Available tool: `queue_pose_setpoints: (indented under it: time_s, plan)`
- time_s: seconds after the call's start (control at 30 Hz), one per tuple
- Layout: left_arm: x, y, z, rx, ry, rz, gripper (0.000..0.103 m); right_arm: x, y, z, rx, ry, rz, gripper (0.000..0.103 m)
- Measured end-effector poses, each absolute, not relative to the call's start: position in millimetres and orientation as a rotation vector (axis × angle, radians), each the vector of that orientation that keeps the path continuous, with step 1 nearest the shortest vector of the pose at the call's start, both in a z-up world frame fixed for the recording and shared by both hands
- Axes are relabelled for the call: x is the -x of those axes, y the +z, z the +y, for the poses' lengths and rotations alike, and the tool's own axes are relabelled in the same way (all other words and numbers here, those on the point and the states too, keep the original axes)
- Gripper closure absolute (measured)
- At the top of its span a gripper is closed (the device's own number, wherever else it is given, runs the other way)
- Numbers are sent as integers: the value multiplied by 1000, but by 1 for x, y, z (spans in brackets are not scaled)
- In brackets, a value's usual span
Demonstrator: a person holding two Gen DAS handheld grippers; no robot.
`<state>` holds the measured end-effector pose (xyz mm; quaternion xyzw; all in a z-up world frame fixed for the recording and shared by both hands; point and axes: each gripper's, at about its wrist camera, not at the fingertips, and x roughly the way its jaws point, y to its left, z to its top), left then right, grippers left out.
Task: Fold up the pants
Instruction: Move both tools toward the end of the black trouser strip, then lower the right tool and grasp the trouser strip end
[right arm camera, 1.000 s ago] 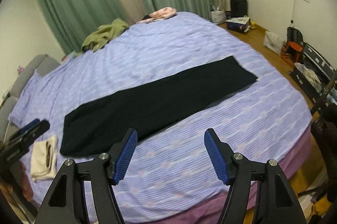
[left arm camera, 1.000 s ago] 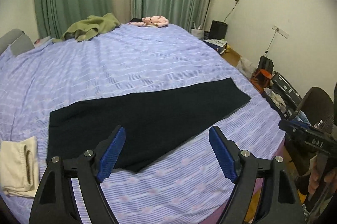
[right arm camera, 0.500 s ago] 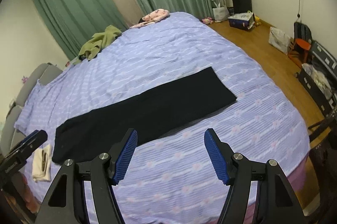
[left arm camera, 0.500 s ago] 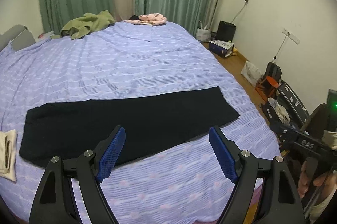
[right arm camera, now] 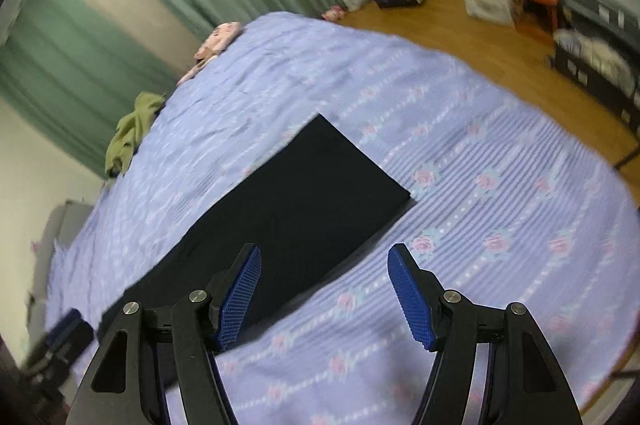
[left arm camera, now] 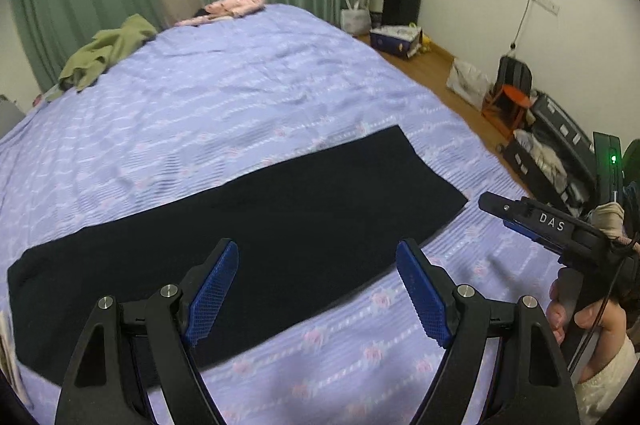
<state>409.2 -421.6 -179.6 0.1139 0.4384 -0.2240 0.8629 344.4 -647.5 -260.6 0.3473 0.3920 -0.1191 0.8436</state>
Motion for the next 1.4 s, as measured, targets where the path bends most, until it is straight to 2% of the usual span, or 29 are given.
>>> queue_pose_setpoints:
  time_s: [0.43,0.87,0.9,0.93,0.97,1.03,1.07,1.13,1.23,1.3,1.33,1.37,1.4]
  plan:
    - [-447,-263,-471,-284,-465,1025,22,-389,-371,-678,-986,-208,877,36]
    - [-457,-289,-464,-256,-422,1053,22,-417,-379,-686,-984,-154,771,36]
    - [-457,-288,-462,-251,-422,1051,22,-417,-375,-687,-1000,-130,751,40]
    - [-457,-287,-459,-245,-422,1050,22,-414,-368,-687,-1014,-91,725,49]
    - [-457,-287,-457,-237,-419,1047,22,-412,-359,-687,-1014,-65,700,51]
    - [-460,-287,-455,-237,-410,1051,22,-416,-347,-683,-919,-52,651,51]
    - [-462,-287,-453,-237,-404,1053,22,-424,-351,-682,-881,-91,707,51]
    - [-464,-286,-450,-229,-399,1046,22,-435,-371,-689,-944,-106,778,51]
    - [-466,-286,-444,-226,-387,1043,22,-436,-383,-699,-1009,-121,745,57]
    - [-466,-288,-439,-233,-372,1043,22,-436,-386,-704,-1068,-144,726,57]
    - [-468,-290,-434,-231,-358,1049,22,-439,-385,-704,-1083,-159,729,63]
    - [-469,-290,-429,-217,-350,1055,22,-440,-383,-703,-1070,-169,746,82]
    - [-470,-290,-425,-203,-346,1058,23,-444,-375,-700,-1019,-182,780,93]
